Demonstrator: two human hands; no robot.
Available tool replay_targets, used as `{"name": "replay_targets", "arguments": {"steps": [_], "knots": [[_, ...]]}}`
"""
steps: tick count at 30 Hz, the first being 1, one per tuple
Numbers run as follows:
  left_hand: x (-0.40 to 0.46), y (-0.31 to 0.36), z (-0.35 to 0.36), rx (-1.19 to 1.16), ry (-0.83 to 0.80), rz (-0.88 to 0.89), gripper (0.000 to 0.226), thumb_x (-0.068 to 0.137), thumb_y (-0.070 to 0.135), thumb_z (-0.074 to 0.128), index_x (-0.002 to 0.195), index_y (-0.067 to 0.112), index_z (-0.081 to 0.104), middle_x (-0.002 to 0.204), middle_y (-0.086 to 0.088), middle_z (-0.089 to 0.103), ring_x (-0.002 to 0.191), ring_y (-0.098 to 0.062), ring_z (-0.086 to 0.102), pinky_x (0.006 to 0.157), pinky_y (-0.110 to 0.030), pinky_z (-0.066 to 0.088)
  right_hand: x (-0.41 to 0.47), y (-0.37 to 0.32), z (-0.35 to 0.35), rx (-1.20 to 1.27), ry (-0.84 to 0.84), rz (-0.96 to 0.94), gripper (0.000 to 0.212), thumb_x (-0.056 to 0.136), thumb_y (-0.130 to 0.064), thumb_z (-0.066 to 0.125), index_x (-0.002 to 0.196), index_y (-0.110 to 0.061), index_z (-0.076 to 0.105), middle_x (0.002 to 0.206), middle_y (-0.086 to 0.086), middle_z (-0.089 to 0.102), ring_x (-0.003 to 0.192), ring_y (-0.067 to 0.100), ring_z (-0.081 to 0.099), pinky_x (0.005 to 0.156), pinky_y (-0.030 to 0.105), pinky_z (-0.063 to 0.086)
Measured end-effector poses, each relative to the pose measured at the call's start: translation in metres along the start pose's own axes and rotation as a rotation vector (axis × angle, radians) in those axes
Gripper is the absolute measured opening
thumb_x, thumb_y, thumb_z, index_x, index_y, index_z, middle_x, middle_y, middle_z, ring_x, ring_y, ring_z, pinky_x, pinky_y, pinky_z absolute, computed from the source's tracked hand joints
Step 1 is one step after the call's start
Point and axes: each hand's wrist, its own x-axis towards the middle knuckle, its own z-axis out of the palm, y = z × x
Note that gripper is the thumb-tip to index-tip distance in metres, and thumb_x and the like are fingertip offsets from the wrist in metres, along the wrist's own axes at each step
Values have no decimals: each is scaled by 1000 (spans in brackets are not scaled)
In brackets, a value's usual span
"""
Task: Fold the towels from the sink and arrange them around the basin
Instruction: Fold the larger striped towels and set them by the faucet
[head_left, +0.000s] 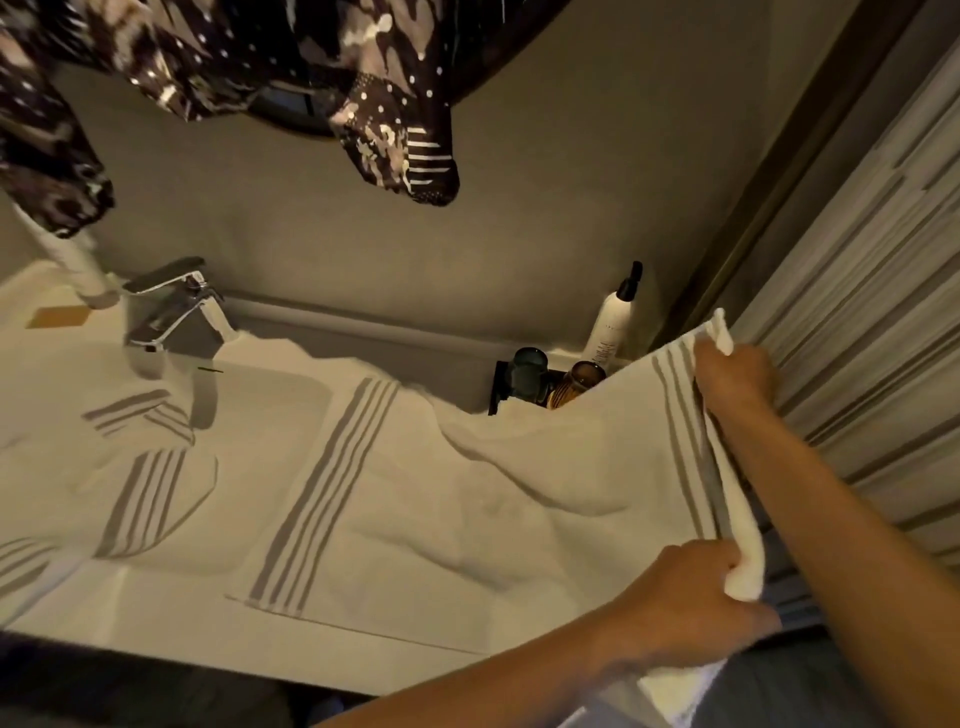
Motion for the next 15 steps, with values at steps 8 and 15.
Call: {"name": "replay_targets", "arguments": {"steps": [8, 15], "knots": [[15, -30, 11, -22, -78, -185, 39, 84, 29, 59, 116, 6, 59, 123, -17, 59, 113, -35, 55, 79, -34, 43, -8, 6, 8, -471, -112, -229, 25, 98, -20, 54, 110, 0, 63, 92, 15, 62, 76, 29, 59, 62, 34, 45], [9, -31, 13, -197, 210, -5, 28, 93, 51, 48, 77, 28, 50, 66, 10, 52, 65, -10, 51, 66, -30, 38, -10, 11, 14, -635, -176, -223, 31, 98, -33, 50, 102, -6, 65, 85, 9, 61, 74, 26, 62, 67, 37, 54]]}}
